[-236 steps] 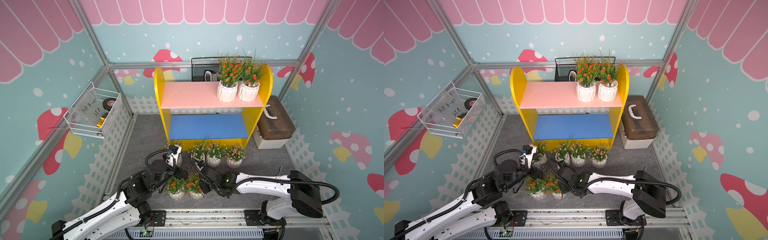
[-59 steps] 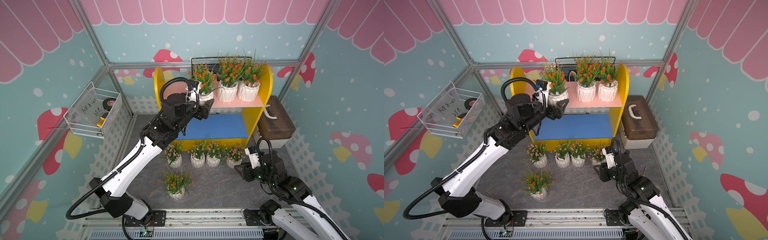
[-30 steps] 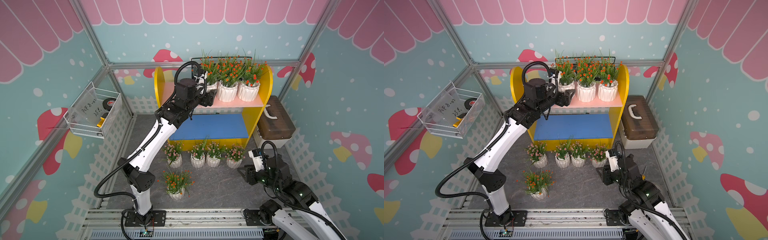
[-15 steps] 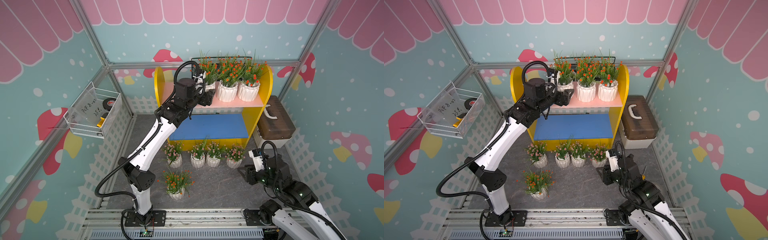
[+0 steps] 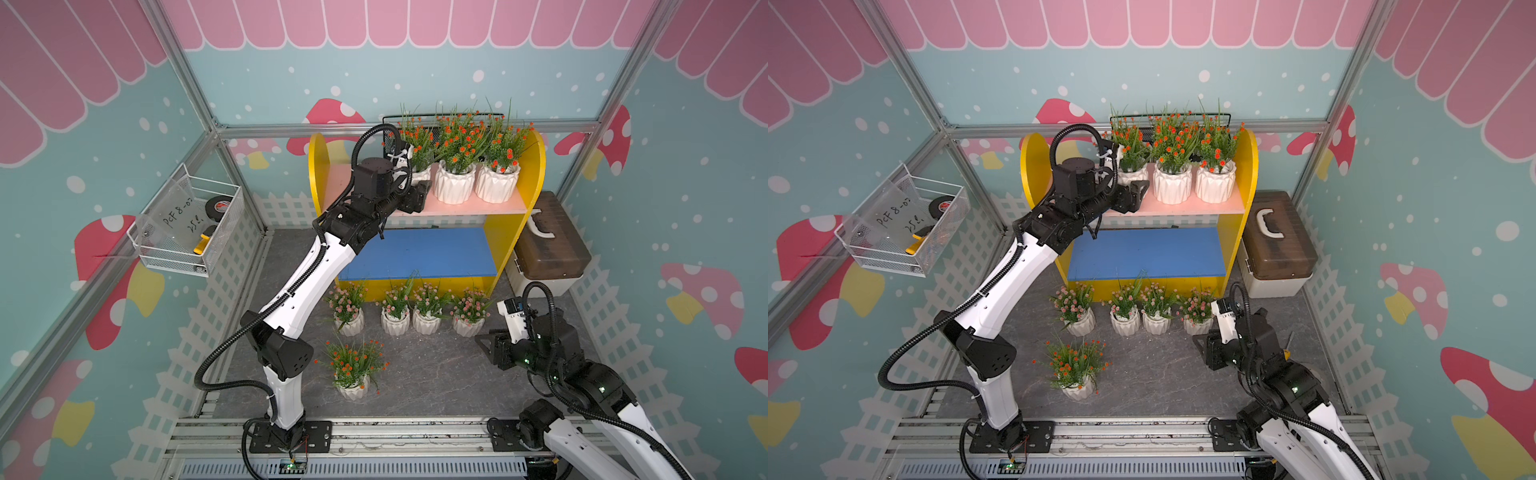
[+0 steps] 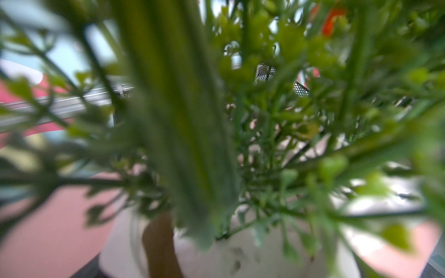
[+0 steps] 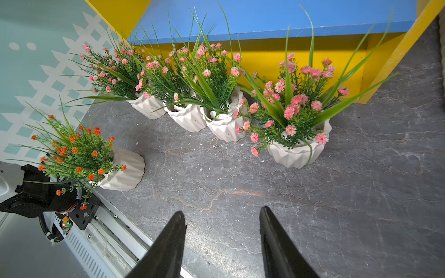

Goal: Place the baby's breath potted plants on the rack by color
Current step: Place the baby's breath potted plant on the rack.

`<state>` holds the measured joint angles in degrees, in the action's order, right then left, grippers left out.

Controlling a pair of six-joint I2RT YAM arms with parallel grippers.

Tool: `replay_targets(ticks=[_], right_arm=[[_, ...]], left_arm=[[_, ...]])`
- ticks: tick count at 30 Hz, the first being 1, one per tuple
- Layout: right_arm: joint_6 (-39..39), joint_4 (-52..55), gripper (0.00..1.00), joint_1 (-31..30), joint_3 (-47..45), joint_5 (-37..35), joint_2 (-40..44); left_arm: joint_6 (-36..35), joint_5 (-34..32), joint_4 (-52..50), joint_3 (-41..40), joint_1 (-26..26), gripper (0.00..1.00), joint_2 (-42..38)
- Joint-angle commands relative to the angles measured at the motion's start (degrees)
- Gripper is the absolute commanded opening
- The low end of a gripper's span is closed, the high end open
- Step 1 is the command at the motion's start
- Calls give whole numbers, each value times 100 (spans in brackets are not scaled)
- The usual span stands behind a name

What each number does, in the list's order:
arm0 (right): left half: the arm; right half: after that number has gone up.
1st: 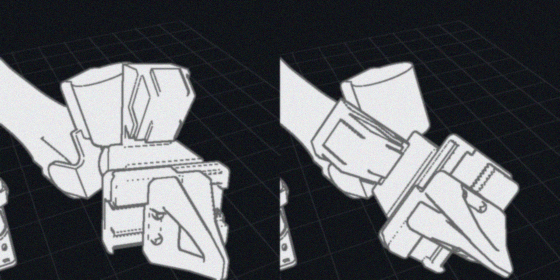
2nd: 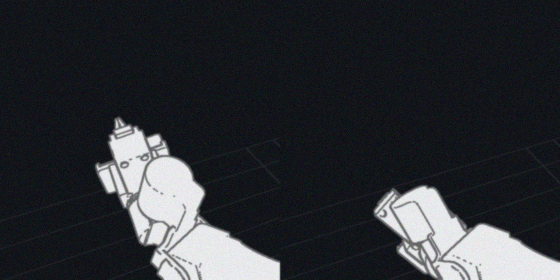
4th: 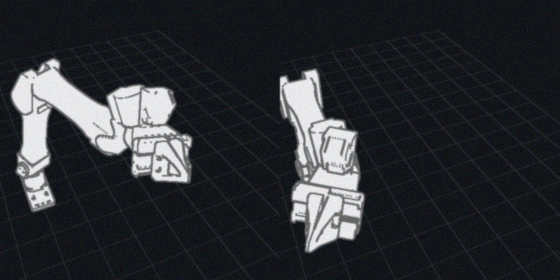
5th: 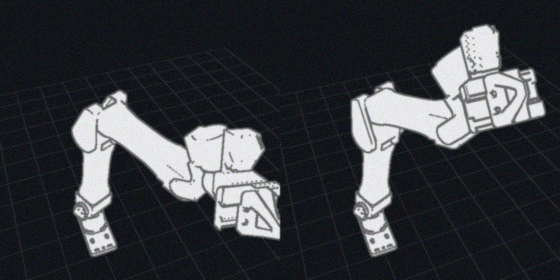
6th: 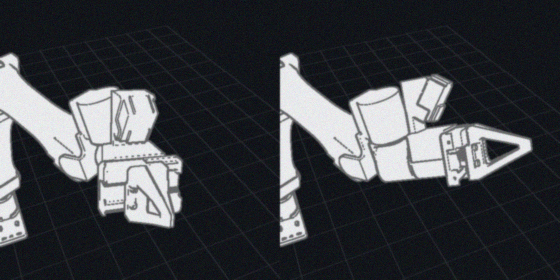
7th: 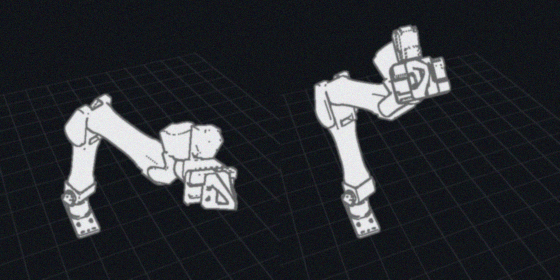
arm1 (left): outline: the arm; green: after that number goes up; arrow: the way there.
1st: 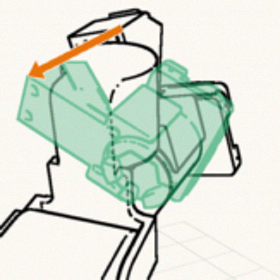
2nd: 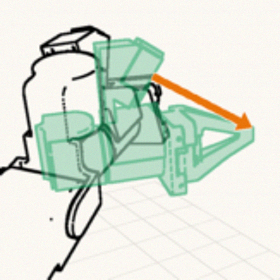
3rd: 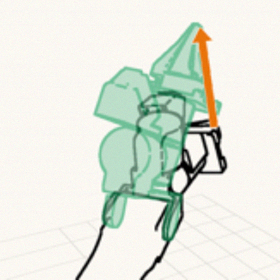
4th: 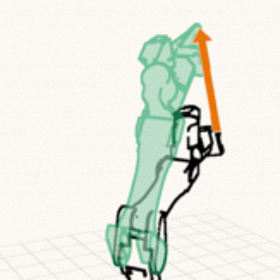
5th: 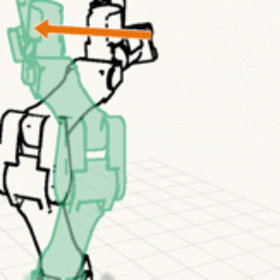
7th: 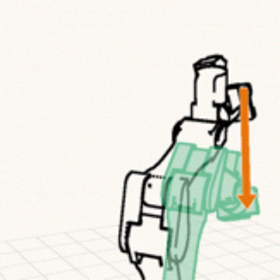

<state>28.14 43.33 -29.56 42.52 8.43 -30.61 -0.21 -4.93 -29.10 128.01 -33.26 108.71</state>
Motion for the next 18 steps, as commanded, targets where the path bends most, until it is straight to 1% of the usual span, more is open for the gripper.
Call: replay_targets(ticks=[1,5,8,12,18], right_arm=[[18,49,49,35,-10,-39,-16],[16,35,50,31,-10,-50,-41],[7,28,50,34,-1,-52,-81],[-1,25,51,38,-5,-52,-112],[-18,-29,51,30,1,-53,-169]], left_arm=[[21,-16,597,-44,77,89,-130],[11,-10,607,-85,93,95,-173],[3,-11,607,-130,99,98,-233],[3,15,641,-295,107,99,-386],[16,65,795,-777,104,99,-710]])
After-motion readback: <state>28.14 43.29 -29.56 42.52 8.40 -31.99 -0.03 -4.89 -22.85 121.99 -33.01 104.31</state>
